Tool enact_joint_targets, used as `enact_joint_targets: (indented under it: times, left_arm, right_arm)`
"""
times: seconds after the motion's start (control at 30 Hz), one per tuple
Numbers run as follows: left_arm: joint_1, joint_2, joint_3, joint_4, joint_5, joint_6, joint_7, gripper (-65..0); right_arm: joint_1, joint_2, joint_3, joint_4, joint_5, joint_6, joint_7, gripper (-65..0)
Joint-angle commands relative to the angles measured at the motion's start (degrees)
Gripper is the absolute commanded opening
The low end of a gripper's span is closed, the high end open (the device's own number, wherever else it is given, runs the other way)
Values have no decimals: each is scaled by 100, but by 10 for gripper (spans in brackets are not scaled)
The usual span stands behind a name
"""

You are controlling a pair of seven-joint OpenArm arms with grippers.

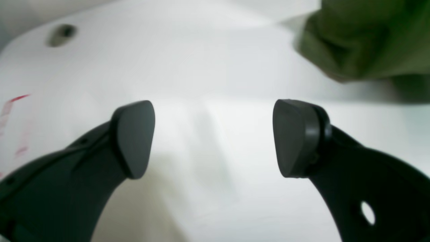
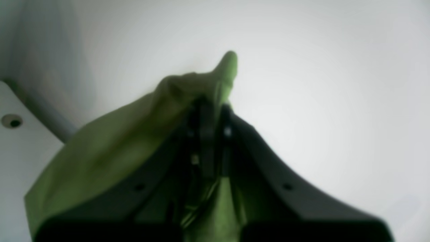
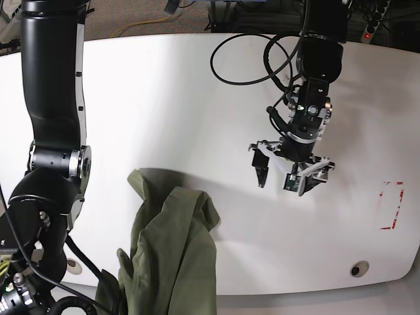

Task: Fold the T-shirt properly
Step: 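Move the left gripper down to the hanging shirt beside the right gripper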

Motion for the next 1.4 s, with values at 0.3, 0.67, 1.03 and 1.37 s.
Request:
enact_joint_targets:
  times: [0.3, 0.67, 1.03, 1.37]
  left_arm:
    - [-409, 45, 1089, -956, 34, -10, -942, -142]
    - [-1095, 335, 1643, -2416, 8, -10, -1610, -140]
    - [-1789, 1109, 1748, -4174, 34, 8, -2349, -140]
    - [-2193, 1266, 1766, -5062, 34, 817, -3026, -143]
  right_arm:
    - [246, 35, -144, 39, -31, -85, 228, -650]
    - [246, 79, -135, 39, -31, -85, 228, -650]
    - [246, 96, -153, 39, -31, -85, 228, -650]
    - [246, 105, -153, 39, -31, -76, 228, -650]
